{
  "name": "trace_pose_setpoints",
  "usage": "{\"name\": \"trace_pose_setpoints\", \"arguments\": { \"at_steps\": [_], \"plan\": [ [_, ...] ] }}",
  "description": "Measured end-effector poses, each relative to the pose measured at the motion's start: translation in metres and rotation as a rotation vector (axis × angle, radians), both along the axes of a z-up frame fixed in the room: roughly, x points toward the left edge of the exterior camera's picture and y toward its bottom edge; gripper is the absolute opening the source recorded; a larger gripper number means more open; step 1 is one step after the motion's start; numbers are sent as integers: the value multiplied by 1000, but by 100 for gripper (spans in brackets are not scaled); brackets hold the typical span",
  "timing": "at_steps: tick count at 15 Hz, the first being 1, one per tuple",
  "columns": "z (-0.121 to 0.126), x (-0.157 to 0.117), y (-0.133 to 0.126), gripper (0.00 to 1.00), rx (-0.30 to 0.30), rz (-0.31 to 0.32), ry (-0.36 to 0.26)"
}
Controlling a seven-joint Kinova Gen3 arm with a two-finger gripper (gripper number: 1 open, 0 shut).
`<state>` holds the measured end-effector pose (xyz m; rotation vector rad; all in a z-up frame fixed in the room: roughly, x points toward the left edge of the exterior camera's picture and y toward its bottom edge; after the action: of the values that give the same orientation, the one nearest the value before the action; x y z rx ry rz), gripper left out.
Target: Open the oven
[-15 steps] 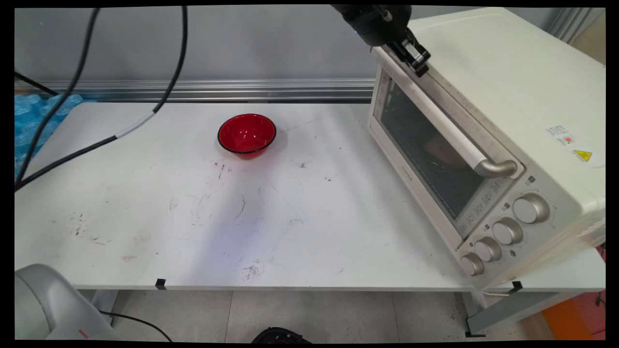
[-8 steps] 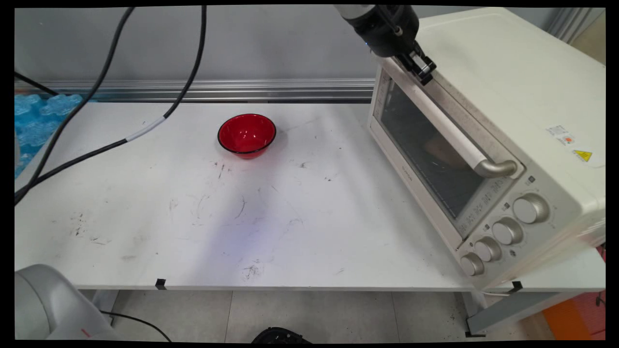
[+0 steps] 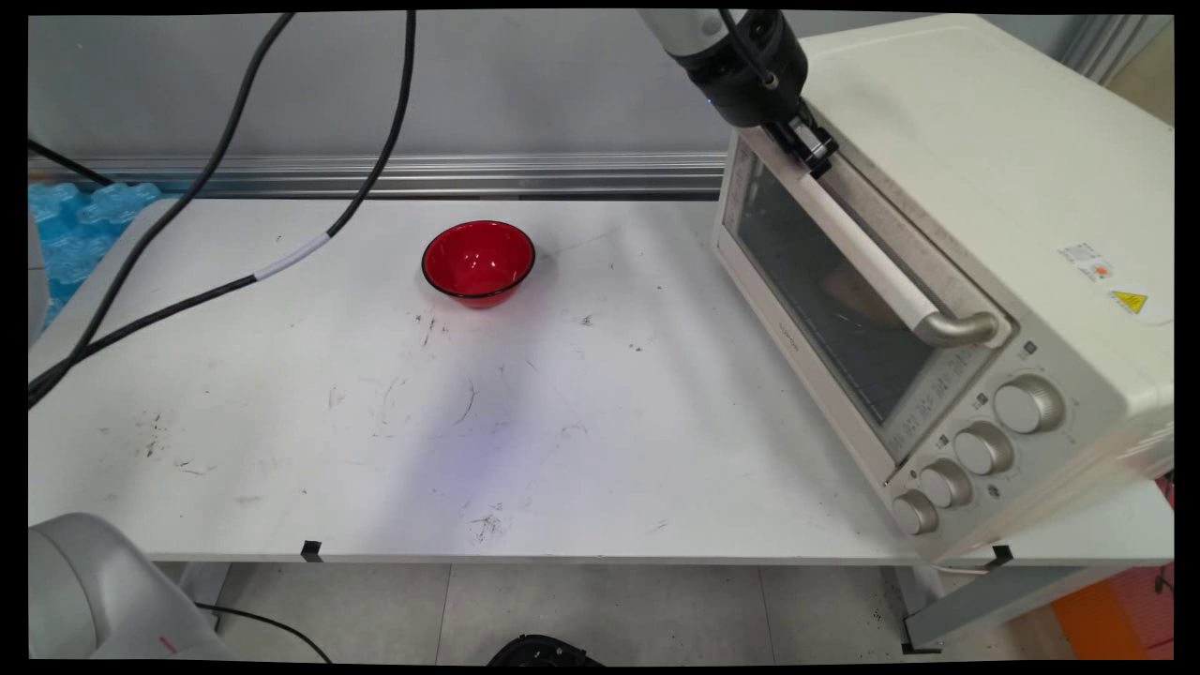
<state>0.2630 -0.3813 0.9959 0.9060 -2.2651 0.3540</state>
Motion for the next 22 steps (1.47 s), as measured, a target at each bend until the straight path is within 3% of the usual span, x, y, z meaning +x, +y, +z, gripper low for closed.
{"name": "trace_pose_setpoints", "arguments": {
  "at_steps": [13,22],
  "plan": [
    [-10,18,19,0,57,-19,-47],
    [-34,31,29,0,93,-30,-85]
  ]
}}
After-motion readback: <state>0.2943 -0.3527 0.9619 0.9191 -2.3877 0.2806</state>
